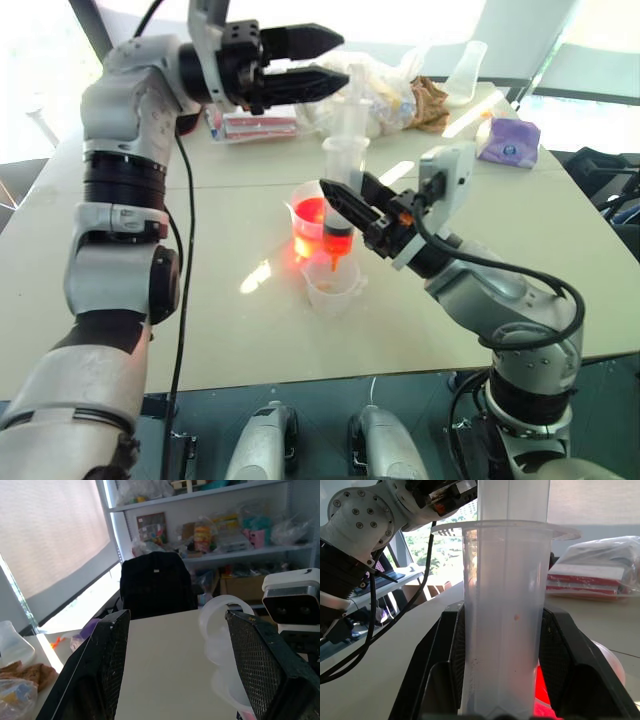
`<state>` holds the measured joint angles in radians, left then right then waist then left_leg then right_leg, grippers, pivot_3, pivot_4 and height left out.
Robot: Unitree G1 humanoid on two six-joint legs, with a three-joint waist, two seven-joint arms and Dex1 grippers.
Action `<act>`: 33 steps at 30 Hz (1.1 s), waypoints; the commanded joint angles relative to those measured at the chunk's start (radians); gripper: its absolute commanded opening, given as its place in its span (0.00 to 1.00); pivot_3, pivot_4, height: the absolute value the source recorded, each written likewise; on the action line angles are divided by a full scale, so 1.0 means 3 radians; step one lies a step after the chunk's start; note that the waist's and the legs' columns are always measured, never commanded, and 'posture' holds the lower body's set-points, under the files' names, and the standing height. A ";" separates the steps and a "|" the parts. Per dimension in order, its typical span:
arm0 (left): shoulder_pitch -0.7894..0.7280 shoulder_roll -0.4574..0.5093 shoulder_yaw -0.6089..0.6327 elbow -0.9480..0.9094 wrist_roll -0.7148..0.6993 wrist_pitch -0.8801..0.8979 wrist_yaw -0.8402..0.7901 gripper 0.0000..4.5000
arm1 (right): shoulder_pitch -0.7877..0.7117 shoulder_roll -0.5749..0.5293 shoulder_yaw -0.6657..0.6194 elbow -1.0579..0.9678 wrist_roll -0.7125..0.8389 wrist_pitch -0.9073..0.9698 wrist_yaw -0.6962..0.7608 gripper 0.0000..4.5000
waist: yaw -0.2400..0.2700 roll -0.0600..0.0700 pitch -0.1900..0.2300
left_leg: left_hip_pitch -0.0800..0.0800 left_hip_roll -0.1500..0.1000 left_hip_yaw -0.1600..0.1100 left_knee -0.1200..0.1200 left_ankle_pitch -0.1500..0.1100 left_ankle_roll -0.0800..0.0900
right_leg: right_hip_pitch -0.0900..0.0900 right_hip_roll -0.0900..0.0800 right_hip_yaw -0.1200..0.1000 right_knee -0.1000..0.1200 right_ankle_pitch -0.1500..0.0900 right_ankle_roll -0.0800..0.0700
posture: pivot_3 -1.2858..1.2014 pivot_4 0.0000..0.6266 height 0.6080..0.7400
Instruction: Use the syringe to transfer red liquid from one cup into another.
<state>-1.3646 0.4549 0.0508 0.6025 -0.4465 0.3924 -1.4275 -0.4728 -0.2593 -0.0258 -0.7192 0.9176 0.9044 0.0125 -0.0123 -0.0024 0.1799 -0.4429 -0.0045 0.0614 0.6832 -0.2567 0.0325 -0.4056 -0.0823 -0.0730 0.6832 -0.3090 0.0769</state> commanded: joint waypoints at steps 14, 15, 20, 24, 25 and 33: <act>0.0232 -0.0122 -0.0138 -0.0529 -0.0047 0.0114 -0.0068 0.15 | 0.0091 -0.0135 0.0151 -0.0067 -0.0327 -0.0251 0.0287 0.34 | 0.0003 0.0000 0.0000 | 0.0000 0.0000 0.0001 0.0000 0.0000 0.0001 | 0.0000 0.0000 0.0002 0.0000 0.0000 0.0000 | 0.52 0.24 1.00; 0.0248 -0.0122 -0.0146 -0.0560 -0.0054 0.0141 -0.0069 0.10 | 0.0087 -0.0128 0.0153 -0.0063 -0.0339 -0.0260 0.0288 0.34 | 0.0003 0.0000 0.0000 | 0.0000 0.0000 0.0001 0.0000 0.0000 0.0001 | 0.0000 0.0000 0.0002 0.0000 0.0000 0.0000 | 0.52 0.24 1.00; 0.0336 -0.0115 -0.0185 -0.0711 -0.0097 0.0280 -0.0081 0.01 | 0.0051 -0.0096 0.0156 -0.0041 -0.0384 -0.0280 0.0291 0.34 | 0.0005 0.0000 0.0000 | 0.0001 0.0000 0.0001 0.0001 0.0000 0.0001 | 0.0000 0.0000 0.0002 0.0000 0.0000 0.0000 | 0.52 0.24 1.00; 0.0485 -0.0102 -0.0228 -0.0896 -0.0126 0.0408 -0.0081 0.01 | -0.0019 -0.0056 0.0139 -0.0023 -0.0382 -0.0282 0.0271 0.34 | 0.0004 0.0000 0.0000 | 0.0001 0.0000 0.0001 0.0001 0.0000 0.0000 | 0.0000 0.0000 0.0003 0.0000 0.0000 0.0000 | 0.52 0.24 1.00; 0.0525 -0.0097 -0.0232 -0.0953 -0.0144 0.0453 -0.0077 0.01 | -0.0037 -0.0050 0.0129 -0.0023 -0.0376 -0.0279 0.0264 0.34 | 0.0003 0.0000 0.0000 | 0.0001 0.0000 0.0001 0.0001 0.0000 0.0000 | 0.0000 0.0000 0.0003 0.0000 0.0000 0.0000 | 0.52 0.24 1.00; 0.0740 -0.0098 -0.0248 -0.1273 -0.0268 0.0702 0.0005 0.01 | -0.0133 -0.0051 0.0078 -0.0025 -0.0372 -0.0254 0.0246 0.34 | 0.0005 0.0000 0.0000 | 0.0001 0.0000 0.0001 0.0001 0.0000 0.0000 | 0.0000 -0.0001 0.0003 0.0000 0.0000 0.0000 | 0.52 0.24 1.00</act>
<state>-1.1645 0.4430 0.0220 0.2793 -0.4872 0.5647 -1.3908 -0.4536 -0.2874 0.0376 -0.7009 0.8101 0.8679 0.1019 -0.0109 -0.0024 0.1799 -0.4426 -0.0045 0.0618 0.6834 -0.2567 0.0325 -0.4056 -0.0825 -0.0720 0.6832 -0.3089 0.0769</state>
